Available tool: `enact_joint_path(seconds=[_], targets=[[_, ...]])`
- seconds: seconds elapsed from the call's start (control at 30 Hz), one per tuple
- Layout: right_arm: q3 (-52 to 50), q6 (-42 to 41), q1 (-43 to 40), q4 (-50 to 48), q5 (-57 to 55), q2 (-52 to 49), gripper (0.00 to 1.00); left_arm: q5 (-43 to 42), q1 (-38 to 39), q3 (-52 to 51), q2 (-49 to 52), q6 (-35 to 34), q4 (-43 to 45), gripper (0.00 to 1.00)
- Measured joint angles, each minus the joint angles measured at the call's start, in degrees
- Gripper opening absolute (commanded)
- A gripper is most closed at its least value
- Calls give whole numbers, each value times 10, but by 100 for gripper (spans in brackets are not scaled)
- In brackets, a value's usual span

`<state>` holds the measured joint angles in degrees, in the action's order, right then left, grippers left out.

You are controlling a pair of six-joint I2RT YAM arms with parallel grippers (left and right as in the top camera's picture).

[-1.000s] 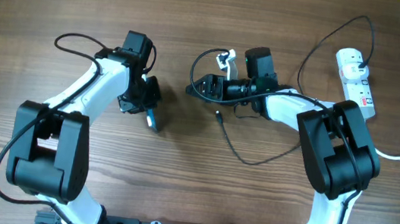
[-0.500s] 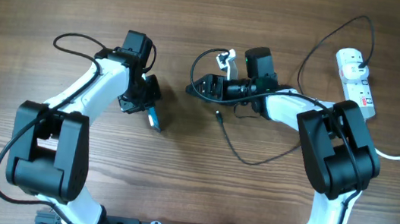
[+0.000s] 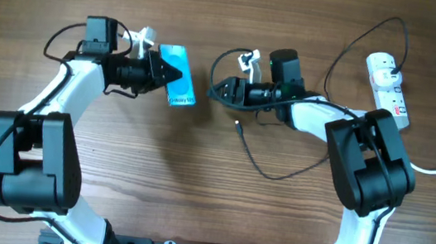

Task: Plug charger to phone and switch on socket

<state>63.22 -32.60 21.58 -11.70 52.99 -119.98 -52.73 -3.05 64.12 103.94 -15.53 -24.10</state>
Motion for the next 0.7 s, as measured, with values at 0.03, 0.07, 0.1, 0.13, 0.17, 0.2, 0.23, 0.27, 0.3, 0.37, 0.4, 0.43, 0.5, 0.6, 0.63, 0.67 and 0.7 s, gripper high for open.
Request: enact_joint_path(seconds=[0.03,0.07,0.1,0.13,0.17,0.2,0.23,0.27,0.3,0.37,0.4,0.43,0.5,0.6,0.63,0.67,0.7], targets=[[13,-5,-4,28,10,0,67,-8,0,0,0,1,12,4],[28,-5,-7,55,14,0,68,-19,0,0,0,3,39,4],[50,-2,-11,92,15,1,68,-27,0,0,0,3,49,4],[63,14,-11,165,0,7,70,-29,0,0,0,4,54,4],[64,25,-11,208,-13,15,72,-30,0,0,0,5,57,4],[66,40,-10,254,-32,22,73,-31,0,0,0,6,60,4],[68,57,-10,301,-56,28,75,-31,0,0,0,11,61,4],[68,94,-9,378,-104,33,75,-31,0,0,0,23,61,4],[73,111,-9,426,-120,36,76,-31,0,0,0,26,63,4],[74,139,-7,475,-159,49,78,-31,0,0,0,29,64,4],[74,149,-6,480,-174,52,78,-31,0,0,0,29,64,4],[75,154,-6,482,-187,55,77,-31,0,0,0,29,64,4],[78,162,-4,496,-211,57,77,-31,0,0,0,29,64,4],[85,176,16,550,-270,64,73,-31,0,0,0,29,64,4],[86,178,26,560,-286,66,70,-31,0,0,0,29,64,4],[87,180,47,573,-318,68,64,-31,0,0,1,29,64,4],[88,182,61,579,-336,69,58,-31,0,0,1,29,64,4]])
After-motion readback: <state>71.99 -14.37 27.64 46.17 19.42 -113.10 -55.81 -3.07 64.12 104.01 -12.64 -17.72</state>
